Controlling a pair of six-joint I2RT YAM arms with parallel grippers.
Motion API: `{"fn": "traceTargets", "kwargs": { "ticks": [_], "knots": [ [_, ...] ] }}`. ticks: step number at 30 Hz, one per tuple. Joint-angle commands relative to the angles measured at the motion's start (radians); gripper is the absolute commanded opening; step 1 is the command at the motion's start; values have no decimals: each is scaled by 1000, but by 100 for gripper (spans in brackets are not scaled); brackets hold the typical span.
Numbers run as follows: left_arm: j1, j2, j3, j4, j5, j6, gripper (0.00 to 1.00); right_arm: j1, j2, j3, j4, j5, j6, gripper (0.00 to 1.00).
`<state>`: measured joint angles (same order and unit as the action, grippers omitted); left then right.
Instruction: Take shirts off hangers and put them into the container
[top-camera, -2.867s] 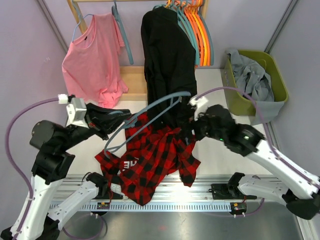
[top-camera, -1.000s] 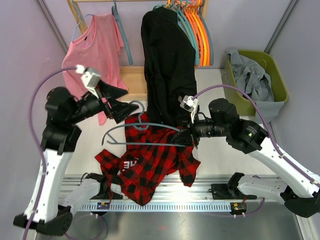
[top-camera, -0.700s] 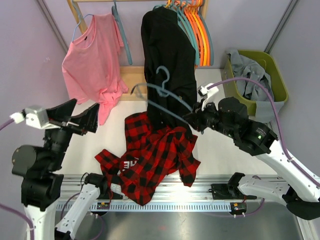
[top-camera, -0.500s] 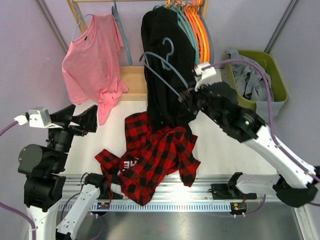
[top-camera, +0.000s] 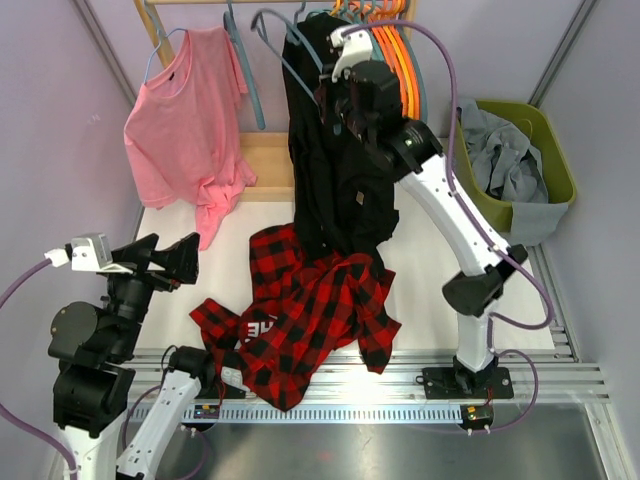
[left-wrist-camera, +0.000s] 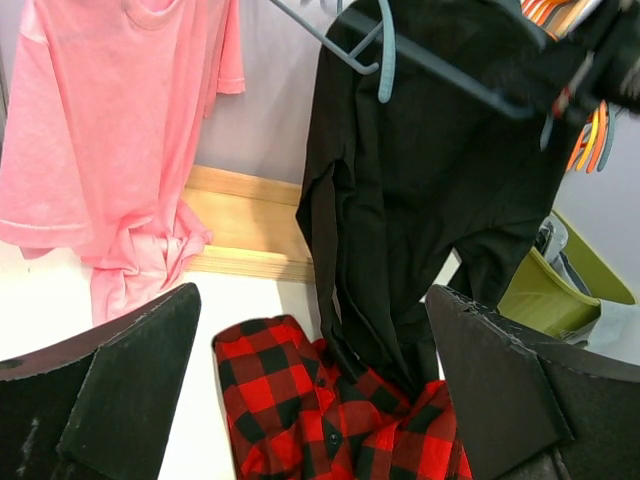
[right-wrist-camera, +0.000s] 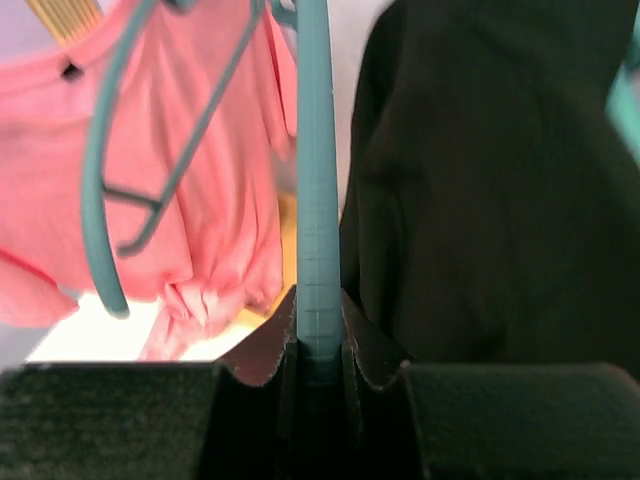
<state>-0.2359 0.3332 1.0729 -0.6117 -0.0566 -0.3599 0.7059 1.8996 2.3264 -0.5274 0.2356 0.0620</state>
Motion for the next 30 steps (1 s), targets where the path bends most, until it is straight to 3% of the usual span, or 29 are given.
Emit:
{"fn": "traceTargets", "kwargs": {
  "ticks": [1,3,12,30],
  "knots": [
    [-5,-10,-27,20,15,-16,99,-2,122,264,-69,-44,-33,0],
    [-5,-14,-33,21,20,-17,99,-3,168,373,-92,-48,-31,0],
    [-5,-10,-41,24,47,-31,99,-46,249,392,-101,-94,42,0],
    [-5,-34,-37,12,52,-70,99,-109,257,393,-57,-139,93,2]
  ]
}}
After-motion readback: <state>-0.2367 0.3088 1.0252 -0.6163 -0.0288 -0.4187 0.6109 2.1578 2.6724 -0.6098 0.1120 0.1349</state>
